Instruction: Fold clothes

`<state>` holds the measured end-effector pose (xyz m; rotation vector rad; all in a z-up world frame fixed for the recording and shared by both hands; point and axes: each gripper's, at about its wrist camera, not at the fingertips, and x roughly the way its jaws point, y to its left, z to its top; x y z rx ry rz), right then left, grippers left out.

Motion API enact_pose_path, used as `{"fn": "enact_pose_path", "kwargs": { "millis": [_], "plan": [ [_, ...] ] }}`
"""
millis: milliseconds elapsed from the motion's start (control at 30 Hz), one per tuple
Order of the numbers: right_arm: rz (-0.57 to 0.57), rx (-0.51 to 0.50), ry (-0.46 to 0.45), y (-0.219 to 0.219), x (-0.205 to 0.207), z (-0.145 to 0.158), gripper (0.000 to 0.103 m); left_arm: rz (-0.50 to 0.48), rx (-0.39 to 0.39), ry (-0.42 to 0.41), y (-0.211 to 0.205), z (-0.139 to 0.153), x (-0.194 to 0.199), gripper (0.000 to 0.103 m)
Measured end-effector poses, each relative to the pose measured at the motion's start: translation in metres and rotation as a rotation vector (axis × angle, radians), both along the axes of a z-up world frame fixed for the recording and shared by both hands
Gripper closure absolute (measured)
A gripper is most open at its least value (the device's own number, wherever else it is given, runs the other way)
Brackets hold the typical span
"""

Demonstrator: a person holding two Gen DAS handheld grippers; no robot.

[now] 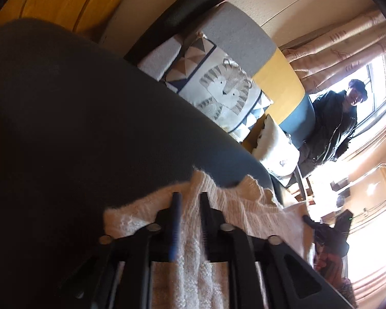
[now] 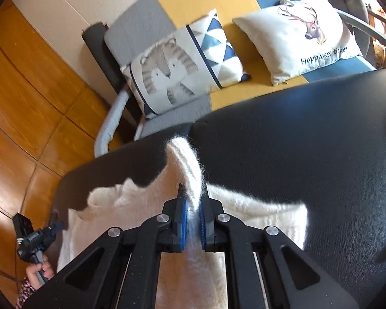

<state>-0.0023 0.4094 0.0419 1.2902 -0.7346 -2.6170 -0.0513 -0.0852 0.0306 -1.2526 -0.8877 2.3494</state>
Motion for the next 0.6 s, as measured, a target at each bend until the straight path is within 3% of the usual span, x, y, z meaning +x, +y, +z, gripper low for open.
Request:
{"fn": "enact_pose_path", "kwargs": {
  "millis": [33,133,267,367,400,433,467,600],
  "plan": [
    [0.006,0.005,-0.018,-0.002,-0.002,-0.004,0.095,-0.008,0.004,-0.024,0.001,-0.003,-0.003,0.075],
    [-0.007,0.009,-0.063,-0.001,-0.002,-0.012,0.088,-0.074,-0.018,-0.064,0.010,-0.008,-0.007,0.060],
    [0.019,-0.050,-0.085,0.002,-0.004,-0.020,0.062,-0.124,-0.107,-0.058,0.022,-0.006,-0.012,0.057],
    [0.049,-0.003,-0.082,-0.005,-0.004,-0.020,0.066,-0.144,-0.160,-0.052,0.032,-0.006,-0.014,0.059],
    [0.058,0.026,-0.079,-0.009,-0.004,-0.019,0.077,-0.141,-0.175,-0.048,0.036,-0.005,-0.013,0.062],
    [0.063,0.047,-0.074,-0.012,-0.004,-0.017,0.093,-0.140,-0.161,-0.043,0.037,-0.005,-0.011,0.075],
    [0.065,0.061,-0.068,-0.014,-0.003,-0.015,0.093,-0.140,-0.130,-0.035,0.036,-0.004,-0.009,0.093],
    [0.011,0.046,0.017,-0.009,0.007,0.005,0.095,-0.065,-0.054,0.052,0.022,0.013,0.002,0.096]
  ]
}}
